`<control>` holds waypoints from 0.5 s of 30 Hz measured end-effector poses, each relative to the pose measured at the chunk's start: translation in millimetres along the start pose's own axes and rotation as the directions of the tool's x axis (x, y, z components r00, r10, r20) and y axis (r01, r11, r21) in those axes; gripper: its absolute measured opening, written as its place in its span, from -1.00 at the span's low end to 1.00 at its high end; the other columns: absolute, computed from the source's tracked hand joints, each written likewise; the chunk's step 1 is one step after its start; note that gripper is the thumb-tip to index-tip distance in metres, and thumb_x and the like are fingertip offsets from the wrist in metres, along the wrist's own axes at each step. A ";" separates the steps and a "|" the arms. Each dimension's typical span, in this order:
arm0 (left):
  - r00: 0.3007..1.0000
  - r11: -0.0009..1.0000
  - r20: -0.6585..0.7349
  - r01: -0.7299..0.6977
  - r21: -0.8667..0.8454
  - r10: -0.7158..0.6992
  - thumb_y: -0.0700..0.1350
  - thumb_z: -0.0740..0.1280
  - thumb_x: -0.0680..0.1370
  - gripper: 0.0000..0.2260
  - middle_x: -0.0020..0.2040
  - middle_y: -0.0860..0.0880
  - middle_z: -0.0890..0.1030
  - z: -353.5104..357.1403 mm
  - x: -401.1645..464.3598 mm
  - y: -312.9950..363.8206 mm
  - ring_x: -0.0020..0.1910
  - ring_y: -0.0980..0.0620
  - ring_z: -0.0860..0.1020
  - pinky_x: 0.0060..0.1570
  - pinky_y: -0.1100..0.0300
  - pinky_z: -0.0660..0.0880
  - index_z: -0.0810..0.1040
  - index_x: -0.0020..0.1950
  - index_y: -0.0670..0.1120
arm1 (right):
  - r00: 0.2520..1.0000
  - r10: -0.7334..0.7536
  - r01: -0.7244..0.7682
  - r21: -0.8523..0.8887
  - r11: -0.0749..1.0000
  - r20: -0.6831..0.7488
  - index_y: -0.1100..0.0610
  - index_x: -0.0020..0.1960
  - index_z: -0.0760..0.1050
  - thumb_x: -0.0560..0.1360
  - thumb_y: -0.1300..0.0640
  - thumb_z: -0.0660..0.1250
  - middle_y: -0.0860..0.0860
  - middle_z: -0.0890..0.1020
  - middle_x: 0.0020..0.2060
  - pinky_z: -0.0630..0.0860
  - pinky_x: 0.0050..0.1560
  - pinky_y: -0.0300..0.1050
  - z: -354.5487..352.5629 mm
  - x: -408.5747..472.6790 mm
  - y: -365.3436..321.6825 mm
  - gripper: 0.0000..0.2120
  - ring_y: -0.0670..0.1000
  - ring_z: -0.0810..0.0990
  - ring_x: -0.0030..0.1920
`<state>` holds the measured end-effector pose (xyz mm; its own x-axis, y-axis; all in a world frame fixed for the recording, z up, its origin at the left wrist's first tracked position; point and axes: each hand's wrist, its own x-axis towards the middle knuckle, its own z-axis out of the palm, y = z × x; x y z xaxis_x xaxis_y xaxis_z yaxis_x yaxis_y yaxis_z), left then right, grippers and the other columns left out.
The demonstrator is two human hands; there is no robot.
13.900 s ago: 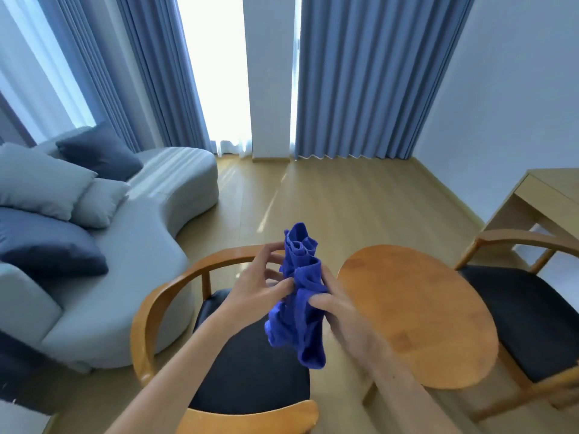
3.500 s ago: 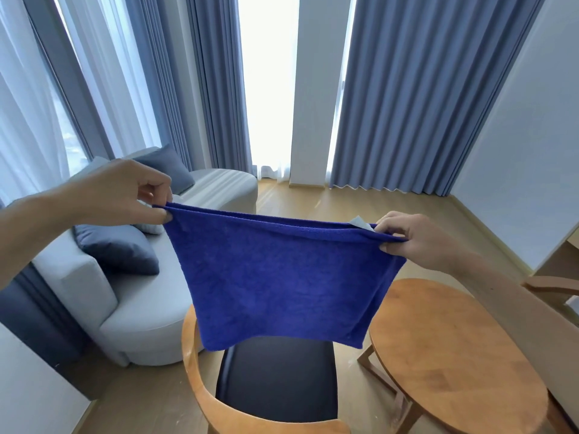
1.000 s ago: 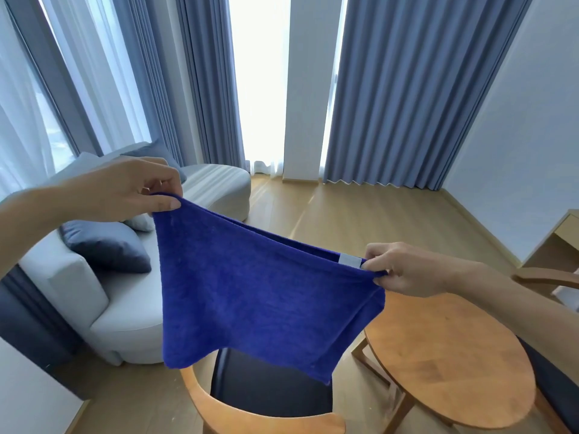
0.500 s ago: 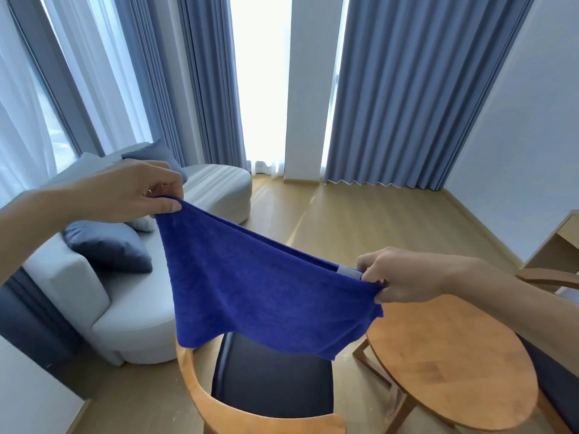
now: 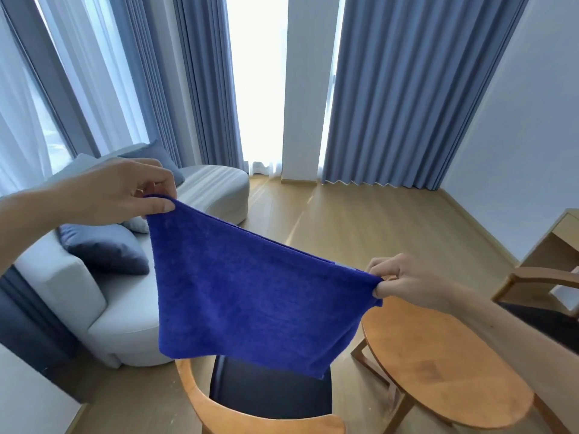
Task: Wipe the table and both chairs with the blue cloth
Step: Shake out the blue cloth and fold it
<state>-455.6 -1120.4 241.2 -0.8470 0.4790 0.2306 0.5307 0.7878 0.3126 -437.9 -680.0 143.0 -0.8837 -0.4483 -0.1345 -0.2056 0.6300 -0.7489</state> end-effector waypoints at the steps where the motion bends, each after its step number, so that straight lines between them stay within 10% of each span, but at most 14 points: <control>1: 1.000 1.000 -0.004 -0.003 0.007 0.003 0.48 0.17 0.33 -0.60 -0.15 0.12 0.53 0.1 -0.6 1.2 -0.21 0.08 0.55 -0.11 -0.07 0.55 0.55 -0.16 0.22 | 1.000 0.009 -0.009 0.000 1.000 0.008 0.20 -0.20 0.64 0.37 0.25 0.30 0.10 0.57 -0.11 0.52 -0.01 -0.03 2.9 -1.0 1.0 -0.86 0.03 0.58 -0.11; 15: 1.000 1.000 0.003 -0.006 -0.024 0.006 0.31 0.22 0.32 -0.74 -0.15 0.12 0.55 0.8 1.7 14.4 -0.20 0.08 0.57 -0.08 -0.06 0.56 0.56 -0.18 0.20 | 0.990 -0.076 0.015 -0.444 0.896 -0.120 0.25 -0.24 0.63 0.38 0.39 0.23 -0.05 0.61 -0.09 0.39 -0.27 -0.30 -1.9 8.6 13.8 -0.79 -0.07 0.53 -0.24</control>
<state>-449.4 -1107.9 245.4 -0.8439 0.4848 0.2298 0.5362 0.7753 0.3337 -449.2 -673.9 132.7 -0.9094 -0.4159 0.0015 -0.3844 0.8391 -0.3848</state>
